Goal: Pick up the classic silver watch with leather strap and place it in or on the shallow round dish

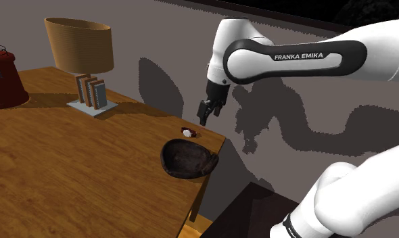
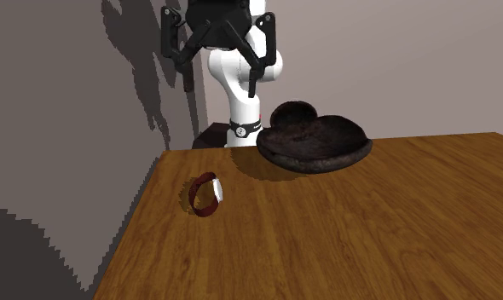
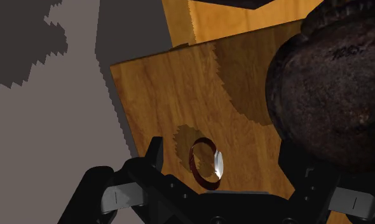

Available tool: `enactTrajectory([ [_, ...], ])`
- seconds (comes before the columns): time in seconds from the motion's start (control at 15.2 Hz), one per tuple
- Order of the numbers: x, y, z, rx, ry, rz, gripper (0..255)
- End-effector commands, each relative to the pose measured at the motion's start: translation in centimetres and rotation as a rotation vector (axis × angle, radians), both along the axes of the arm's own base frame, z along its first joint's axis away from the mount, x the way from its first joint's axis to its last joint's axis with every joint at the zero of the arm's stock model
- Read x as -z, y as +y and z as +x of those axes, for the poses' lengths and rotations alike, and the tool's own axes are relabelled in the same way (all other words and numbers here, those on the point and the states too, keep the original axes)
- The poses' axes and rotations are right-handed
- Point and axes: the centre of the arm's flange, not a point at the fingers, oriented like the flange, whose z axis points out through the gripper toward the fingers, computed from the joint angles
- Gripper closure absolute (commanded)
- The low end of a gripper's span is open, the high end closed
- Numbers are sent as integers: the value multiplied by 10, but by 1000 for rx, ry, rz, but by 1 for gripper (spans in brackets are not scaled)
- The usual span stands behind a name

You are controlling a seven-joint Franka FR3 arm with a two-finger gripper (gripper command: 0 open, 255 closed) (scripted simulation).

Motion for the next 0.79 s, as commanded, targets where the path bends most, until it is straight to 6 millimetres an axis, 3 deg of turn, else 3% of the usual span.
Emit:
enactTrajectory([
  [0.0,15,8,21,-3,-14,-6,0],
  [0.46,57,35,93,-12,-56,-31,0],
  [0.73,75,35,97,-12,-57,-32,0],
])
